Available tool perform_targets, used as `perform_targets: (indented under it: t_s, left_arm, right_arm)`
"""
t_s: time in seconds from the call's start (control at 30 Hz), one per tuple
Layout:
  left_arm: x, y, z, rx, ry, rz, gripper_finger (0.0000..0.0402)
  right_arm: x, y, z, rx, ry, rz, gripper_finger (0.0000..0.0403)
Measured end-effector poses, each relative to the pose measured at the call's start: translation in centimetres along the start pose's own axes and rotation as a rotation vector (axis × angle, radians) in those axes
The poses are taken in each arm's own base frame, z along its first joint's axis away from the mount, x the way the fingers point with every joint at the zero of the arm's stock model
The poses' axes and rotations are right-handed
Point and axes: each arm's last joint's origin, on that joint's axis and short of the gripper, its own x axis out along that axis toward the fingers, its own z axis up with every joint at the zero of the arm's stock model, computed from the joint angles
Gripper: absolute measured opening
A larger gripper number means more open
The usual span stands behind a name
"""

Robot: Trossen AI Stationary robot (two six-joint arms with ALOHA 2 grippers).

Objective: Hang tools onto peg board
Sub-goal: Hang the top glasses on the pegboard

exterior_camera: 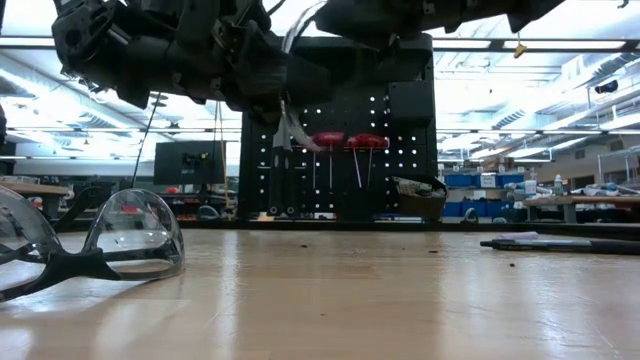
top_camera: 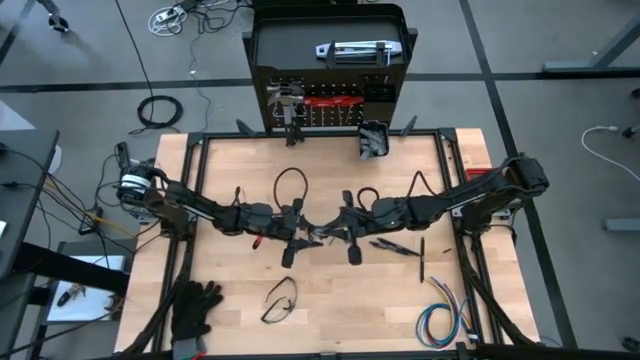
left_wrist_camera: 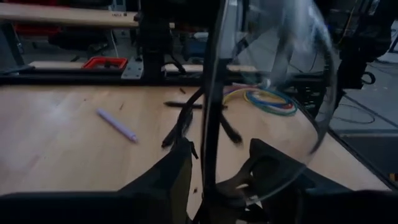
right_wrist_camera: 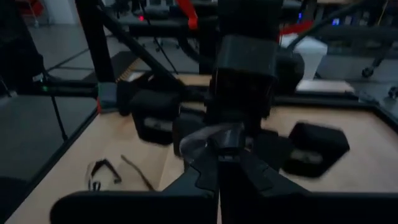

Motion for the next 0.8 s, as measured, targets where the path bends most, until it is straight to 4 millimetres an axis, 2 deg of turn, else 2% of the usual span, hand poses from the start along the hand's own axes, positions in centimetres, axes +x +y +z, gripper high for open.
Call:
perform_targets:
  t_s: [0.2,0.4,0.8]
  left_arm:
    - [-0.5,0.0,0.6,-0.001,0.016,0.009,0.0152]
    - [-0.8,0.0,0.4,-0.005,0.067,0.019,0.0152]
    - [-0.8,0.1,0.3,-0.008,0.079,0.038,0.0152]
  right_arm:
    - [-0.9,-0.1,0.6,0.036,0.065,-0.003,0.0042]
    - [-1.7,-0.3,1.2,0.041,0.153,-0.019,0.0061]
    - [-3.1,-0.1,4.4,0.061,0.389,-0.054,0.0122]
